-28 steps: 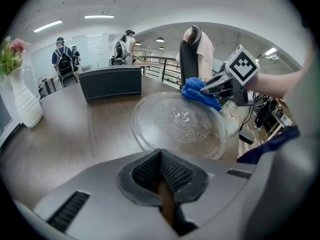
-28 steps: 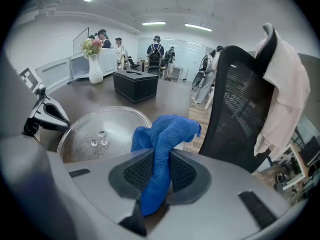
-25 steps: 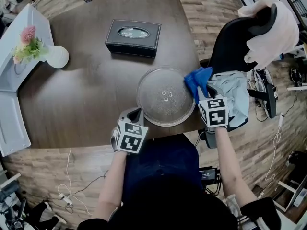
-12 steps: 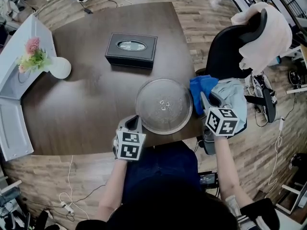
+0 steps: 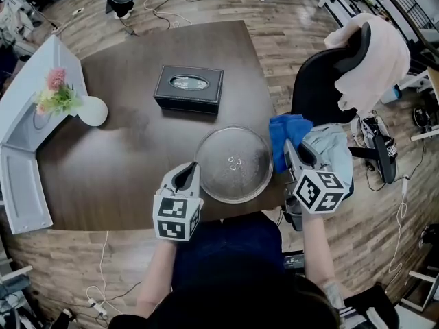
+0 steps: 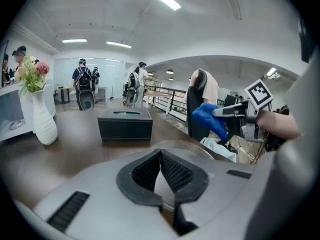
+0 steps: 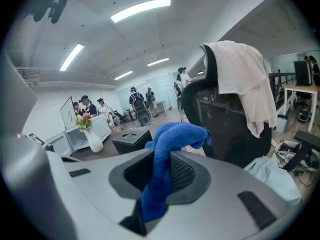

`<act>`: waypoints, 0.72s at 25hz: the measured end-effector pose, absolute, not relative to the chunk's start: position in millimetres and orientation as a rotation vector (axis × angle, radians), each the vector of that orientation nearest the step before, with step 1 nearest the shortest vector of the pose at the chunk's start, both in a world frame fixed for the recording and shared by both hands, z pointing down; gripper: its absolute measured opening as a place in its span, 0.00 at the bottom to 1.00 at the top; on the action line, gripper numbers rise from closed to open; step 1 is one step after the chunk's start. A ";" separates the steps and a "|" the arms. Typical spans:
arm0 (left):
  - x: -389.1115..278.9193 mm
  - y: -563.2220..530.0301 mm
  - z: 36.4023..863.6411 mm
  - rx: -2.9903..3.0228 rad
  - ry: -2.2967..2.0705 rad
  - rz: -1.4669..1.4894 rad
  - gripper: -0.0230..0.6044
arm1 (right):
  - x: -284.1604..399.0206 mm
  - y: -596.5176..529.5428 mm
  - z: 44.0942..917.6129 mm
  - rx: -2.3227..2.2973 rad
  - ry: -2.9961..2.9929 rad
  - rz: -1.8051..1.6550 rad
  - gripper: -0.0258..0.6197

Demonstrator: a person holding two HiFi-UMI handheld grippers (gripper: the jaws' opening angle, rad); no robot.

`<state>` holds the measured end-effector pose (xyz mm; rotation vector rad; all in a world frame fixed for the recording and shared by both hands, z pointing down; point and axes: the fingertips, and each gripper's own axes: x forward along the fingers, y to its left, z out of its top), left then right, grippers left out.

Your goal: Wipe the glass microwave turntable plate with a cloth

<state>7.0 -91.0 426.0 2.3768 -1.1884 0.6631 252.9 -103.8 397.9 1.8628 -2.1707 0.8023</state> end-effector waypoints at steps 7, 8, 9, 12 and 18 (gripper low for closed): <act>5.8 -130.4 344.1 2.543 -1.278 0.291 0.04 | 248.1 -104.3 357.2 1.917 -2.225 0.532 0.13; 6.6 -133.1 335.5 2.581 -1.283 0.248 0.04 | 247.7 -103.6 352.7 1.928 -2.228 0.500 0.13; 8.2 -134.3 328.2 2.624 -1.285 0.215 0.04 | 247.5 -102.7 348.5 1.943 -2.232 0.481 0.13; 12.5 -134.4 315.4 2.710 -1.289 0.159 0.04 | 246.3 -99.8 337.8 1.987 -2.250 0.455 0.13; 15.0 -130.9 321.2 2.692 -1.274 0.151 0.04 | 238.7 -93.4 336.9 1.978 -2.240 0.425 0.13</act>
